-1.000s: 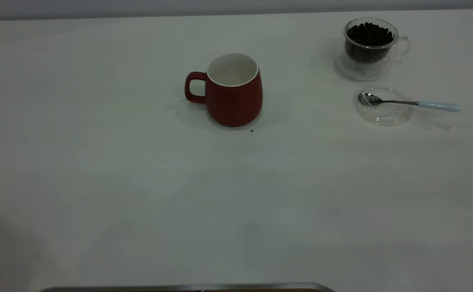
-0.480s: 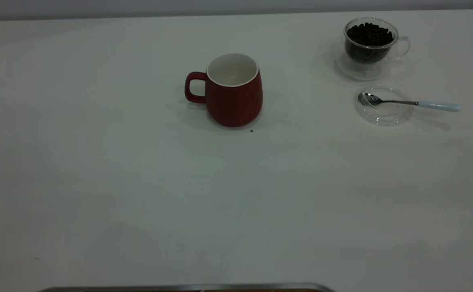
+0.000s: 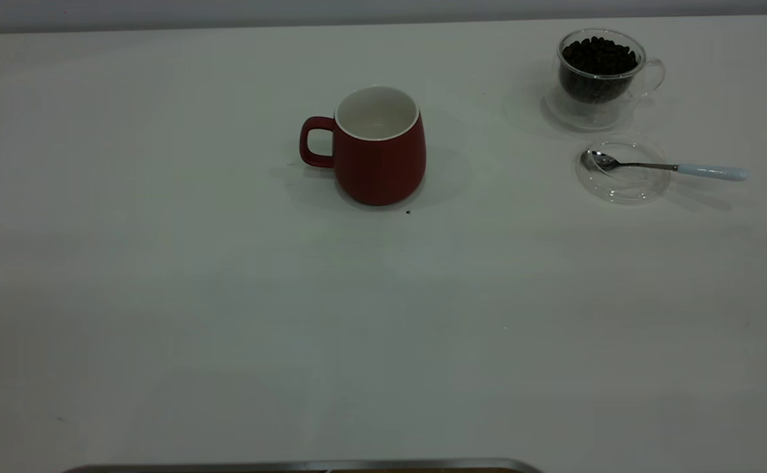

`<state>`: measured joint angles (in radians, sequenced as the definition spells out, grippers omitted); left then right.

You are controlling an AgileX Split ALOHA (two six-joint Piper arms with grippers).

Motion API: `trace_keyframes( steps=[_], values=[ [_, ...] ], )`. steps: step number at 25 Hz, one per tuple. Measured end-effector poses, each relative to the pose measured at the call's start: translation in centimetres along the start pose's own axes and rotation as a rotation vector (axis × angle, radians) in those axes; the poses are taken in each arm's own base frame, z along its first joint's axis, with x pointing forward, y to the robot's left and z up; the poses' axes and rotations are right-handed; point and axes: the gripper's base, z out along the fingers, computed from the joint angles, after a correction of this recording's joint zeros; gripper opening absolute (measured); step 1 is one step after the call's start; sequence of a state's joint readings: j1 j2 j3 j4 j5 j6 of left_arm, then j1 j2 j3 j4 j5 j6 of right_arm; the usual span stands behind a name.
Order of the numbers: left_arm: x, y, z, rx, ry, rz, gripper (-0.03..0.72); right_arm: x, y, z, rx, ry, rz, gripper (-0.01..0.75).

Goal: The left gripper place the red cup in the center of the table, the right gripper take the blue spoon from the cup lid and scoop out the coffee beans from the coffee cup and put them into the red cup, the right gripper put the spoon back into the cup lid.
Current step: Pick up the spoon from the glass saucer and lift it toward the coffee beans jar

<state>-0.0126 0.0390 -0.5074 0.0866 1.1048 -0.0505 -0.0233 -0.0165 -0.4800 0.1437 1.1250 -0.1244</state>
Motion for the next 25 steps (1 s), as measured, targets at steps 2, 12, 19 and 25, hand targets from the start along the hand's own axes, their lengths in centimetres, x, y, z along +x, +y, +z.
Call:
trace_keyframes(
  steps=[2, 12, 19, 25],
  values=[
    [0.3, 0.0, -0.2, 0.0, -0.018, -0.002, 0.516, 0.0, 0.0, 0.0, 0.0, 0.0, 0.0, 0.24],
    [1.2, 0.0, -0.1, 0.002, -0.007, -0.045, 0.516, 0.0, 0.0, 0.0, 0.0, 0.0, 0.0, 0.24],
    [1.2, 0.0, -0.1, 0.002, -0.006, -0.046, 0.516, 0.0, 0.0, 0.0, 0.0, 0.0, 0.0, 0.24],
    [1.2, 0.0, -0.1, 0.002, -0.006, -0.046, 0.516, 0.0, 0.0, 0.0, -0.001, 0.0, 0.0, 0.24]
  ],
)
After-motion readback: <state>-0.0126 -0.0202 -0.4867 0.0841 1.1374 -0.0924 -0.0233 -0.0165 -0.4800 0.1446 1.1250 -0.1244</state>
